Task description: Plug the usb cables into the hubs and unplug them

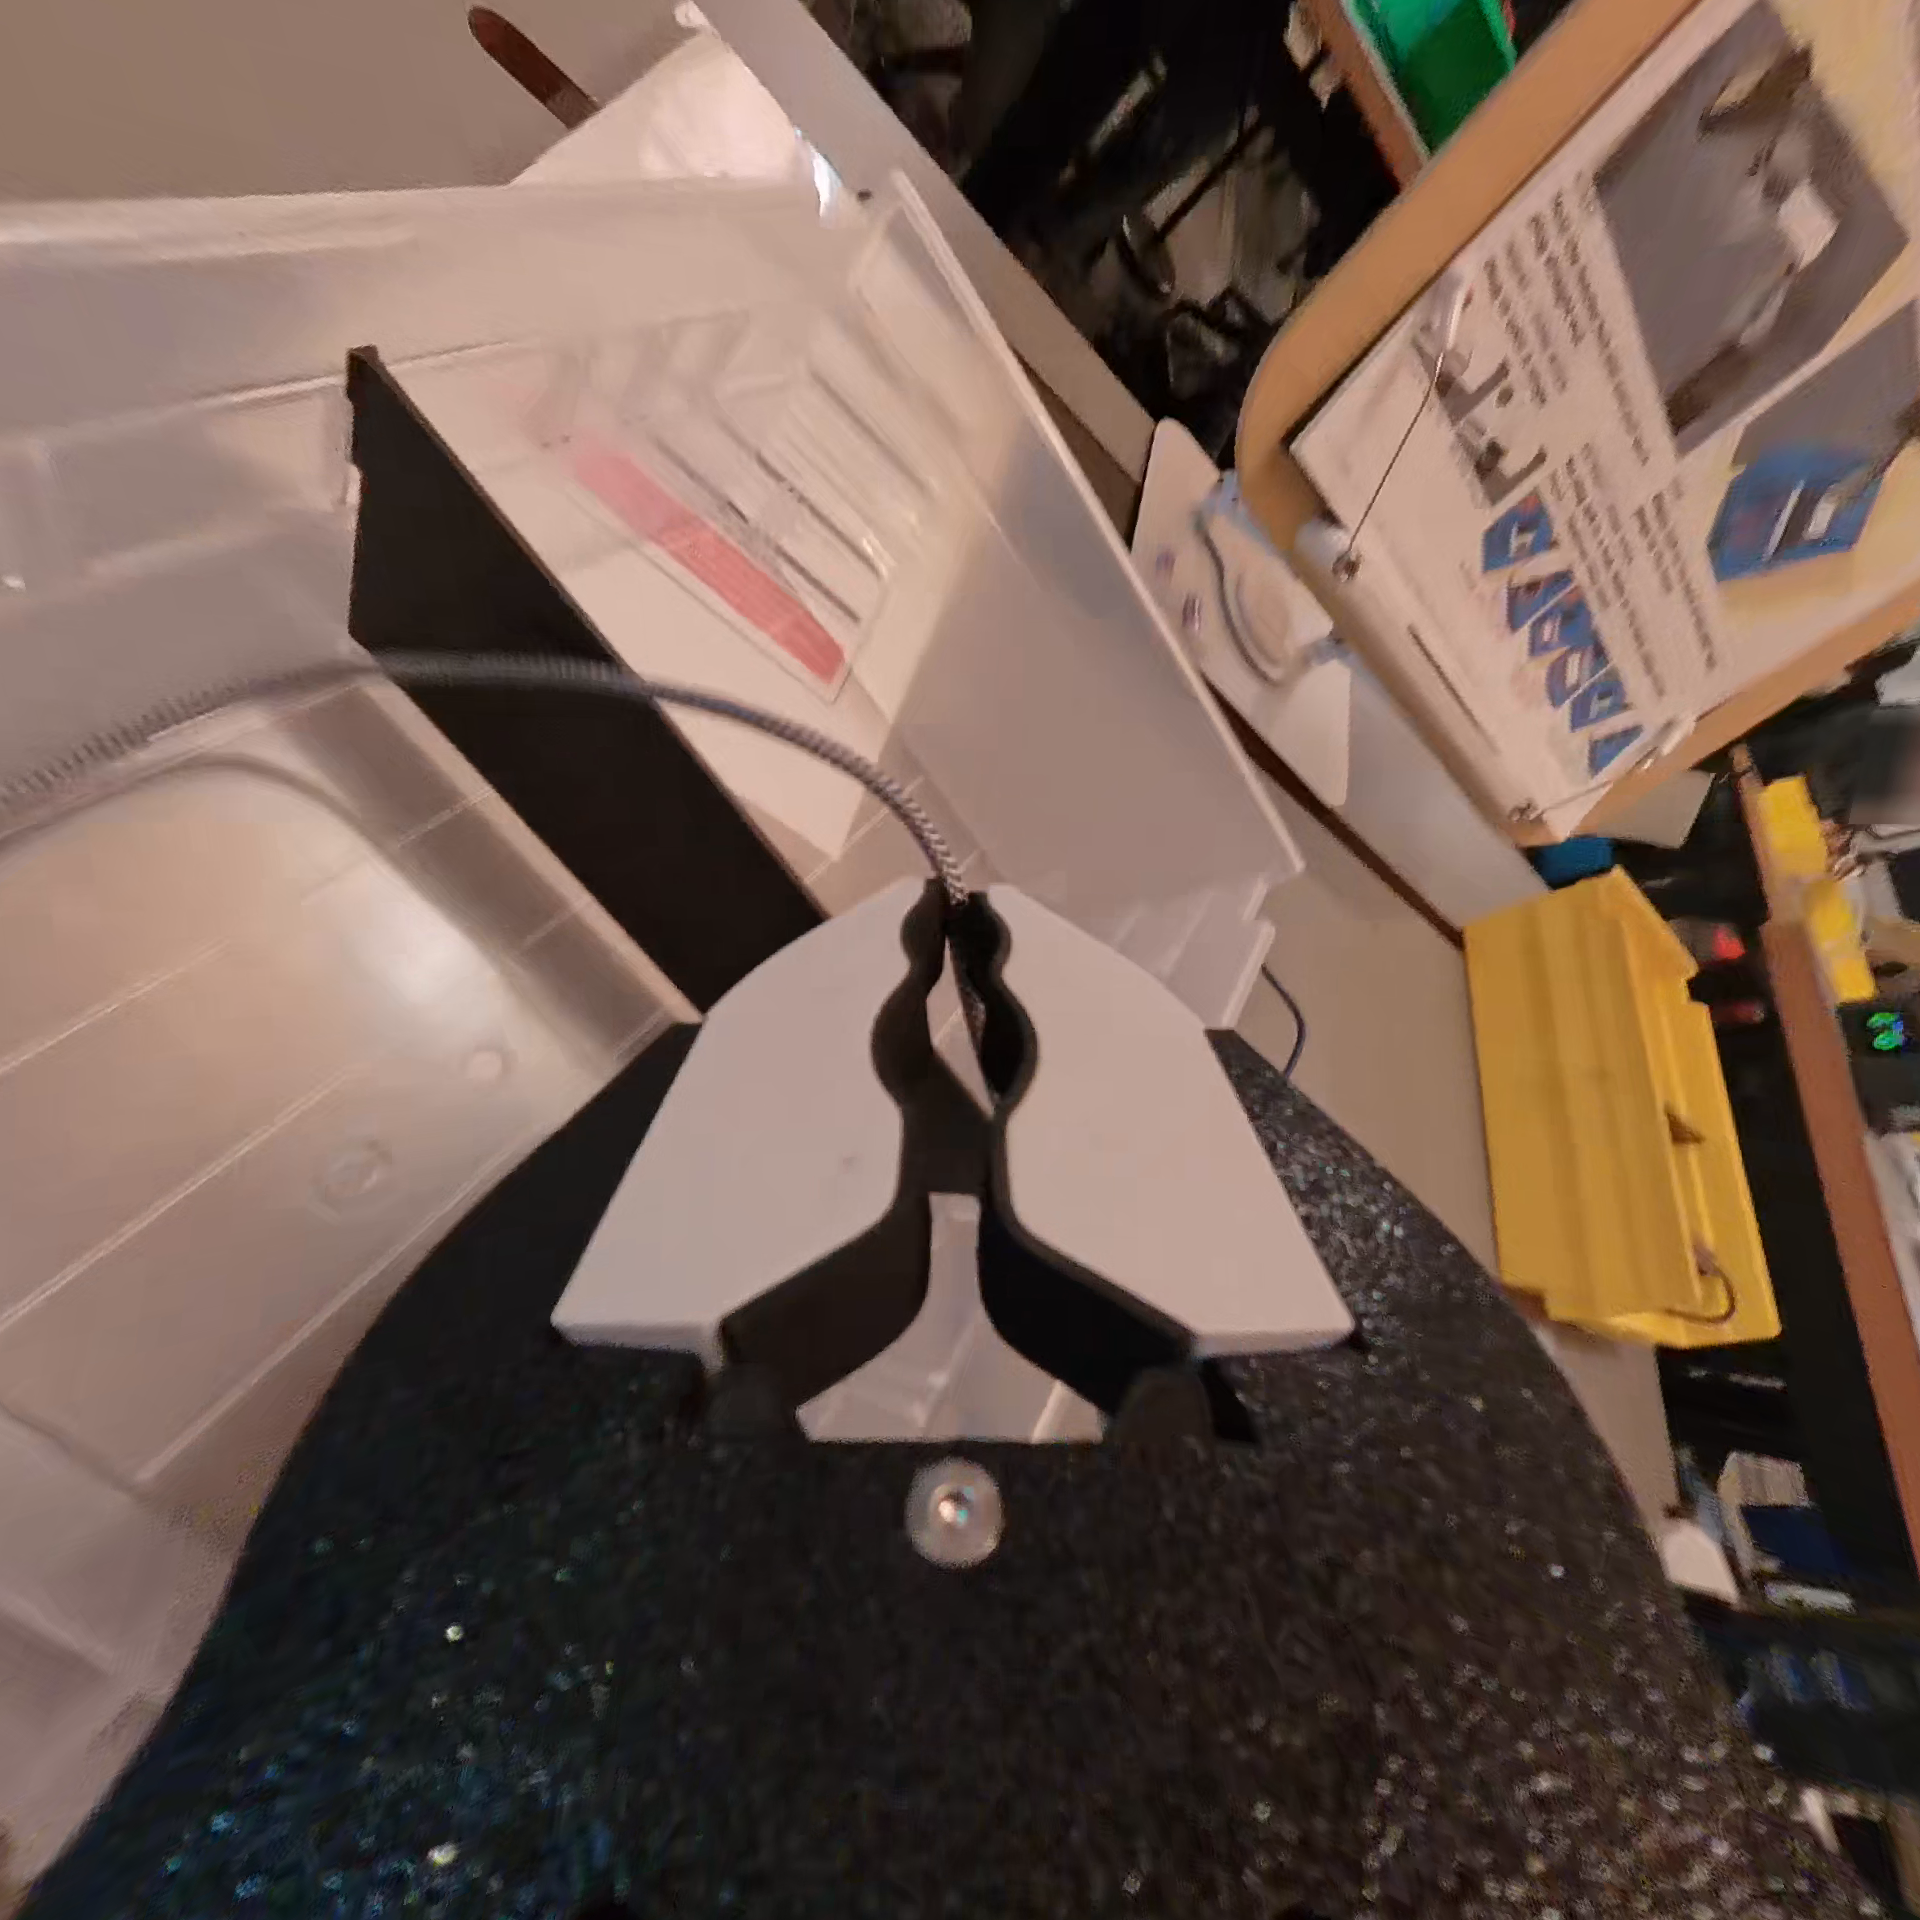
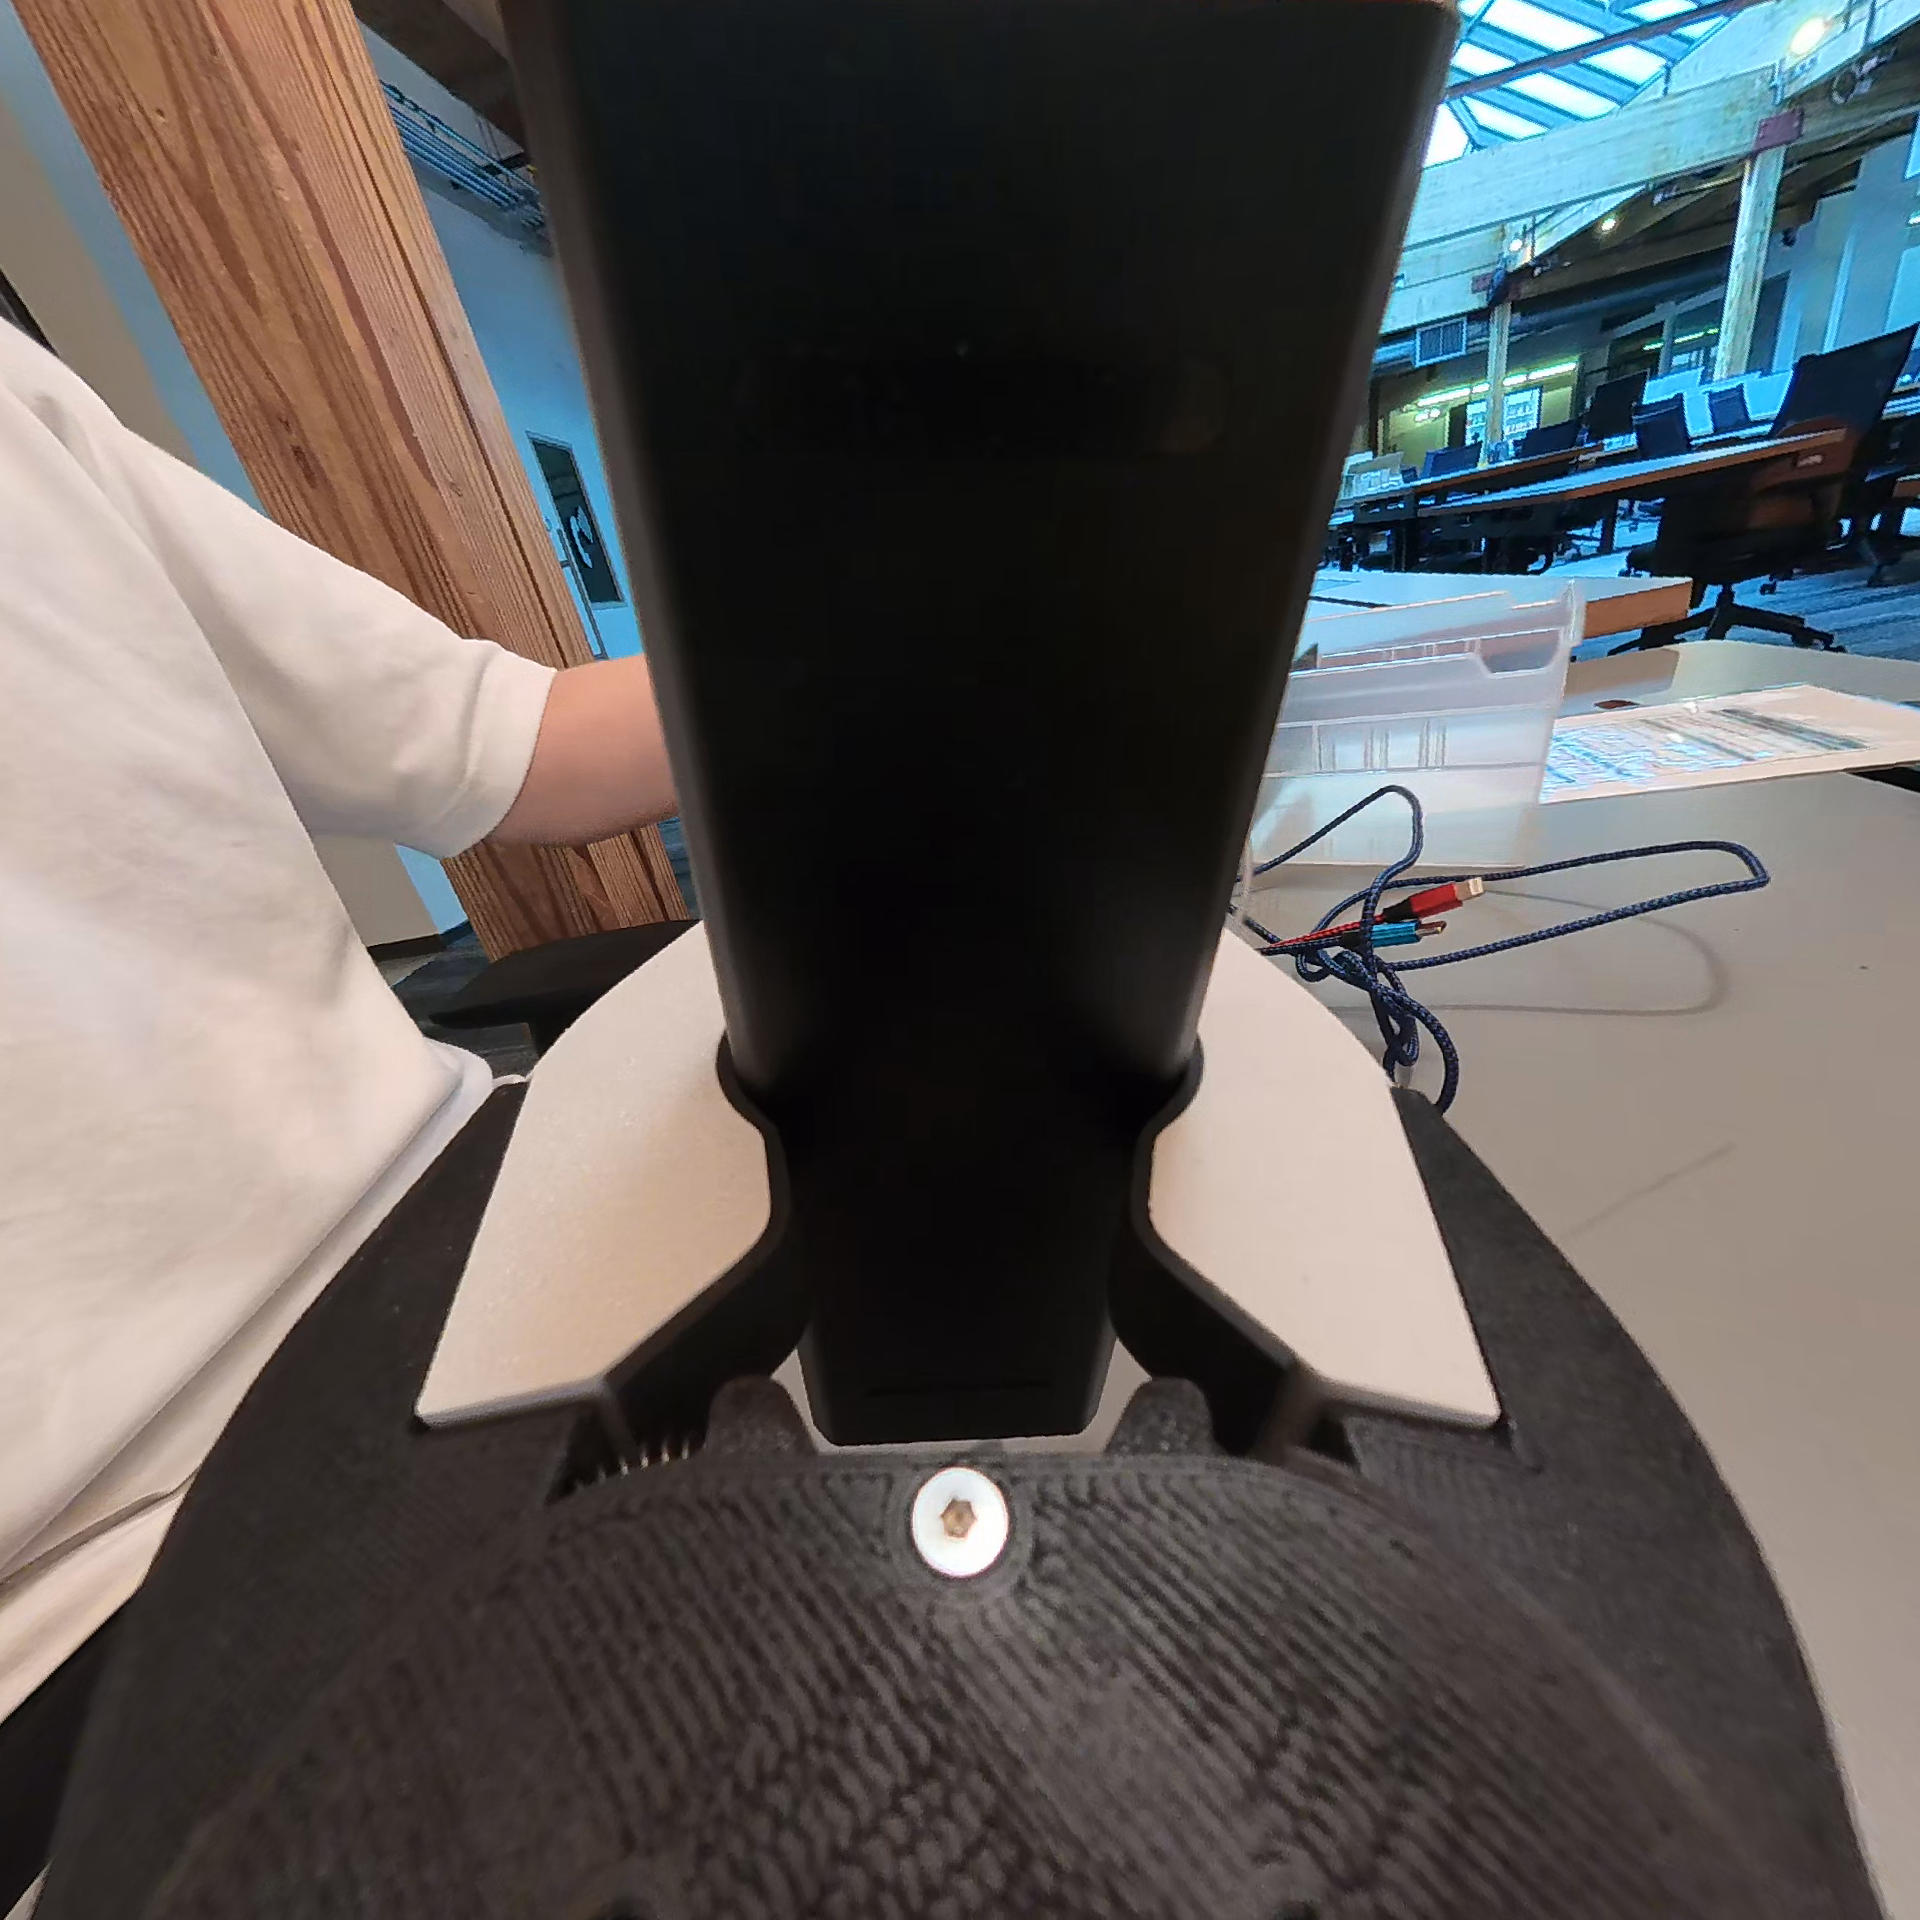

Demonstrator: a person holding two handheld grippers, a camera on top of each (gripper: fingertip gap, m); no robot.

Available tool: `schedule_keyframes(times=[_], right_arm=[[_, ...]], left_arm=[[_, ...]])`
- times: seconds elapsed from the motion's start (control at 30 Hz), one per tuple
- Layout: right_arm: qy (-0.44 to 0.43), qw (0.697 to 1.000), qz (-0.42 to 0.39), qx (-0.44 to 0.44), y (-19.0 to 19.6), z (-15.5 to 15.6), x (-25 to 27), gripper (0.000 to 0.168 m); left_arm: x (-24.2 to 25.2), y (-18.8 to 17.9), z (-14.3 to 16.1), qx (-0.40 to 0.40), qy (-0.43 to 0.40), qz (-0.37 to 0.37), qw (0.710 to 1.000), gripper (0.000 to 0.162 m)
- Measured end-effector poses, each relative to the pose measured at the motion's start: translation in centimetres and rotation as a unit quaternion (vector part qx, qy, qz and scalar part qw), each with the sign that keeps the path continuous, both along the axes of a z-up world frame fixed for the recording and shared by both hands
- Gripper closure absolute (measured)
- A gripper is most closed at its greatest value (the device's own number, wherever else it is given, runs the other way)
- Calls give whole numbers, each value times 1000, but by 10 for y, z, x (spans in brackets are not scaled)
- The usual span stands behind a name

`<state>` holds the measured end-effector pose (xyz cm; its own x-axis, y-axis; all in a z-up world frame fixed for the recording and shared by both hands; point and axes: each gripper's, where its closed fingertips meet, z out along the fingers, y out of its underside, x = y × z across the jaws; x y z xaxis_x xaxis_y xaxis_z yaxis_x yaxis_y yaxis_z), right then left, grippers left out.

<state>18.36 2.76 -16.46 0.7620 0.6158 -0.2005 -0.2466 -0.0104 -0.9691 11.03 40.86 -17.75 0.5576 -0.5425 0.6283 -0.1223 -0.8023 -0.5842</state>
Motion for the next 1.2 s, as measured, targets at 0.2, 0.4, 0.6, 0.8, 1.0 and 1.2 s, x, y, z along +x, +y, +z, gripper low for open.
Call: schedule_keyframes(times=[0.2,0.4,0.6,0.8,1.0,1.2], right_arm=[[4,1000,0,2,-1,1,1,94],[1,1000,1,4,-1,1,0,94],[6,1000,1,3,-1,1,1,96],[9,1000,-2,8,-2,2,2,96],[9,1000,-3,8,-2,2,3,93],[11,1000,-4,10,-2,3,3,95]], left_arm=[[15,10,31,54,-112,74,989,160],[6,-2,67,146,-193,76,967,160],[13,-129,127,327,-206,-227,894,160],[-49,-268,45,346,-52,-657,667,159],[-86,-256,-58,409,143,-735,522,159],[-88,-226,-82,379,222,-699,564,137]])
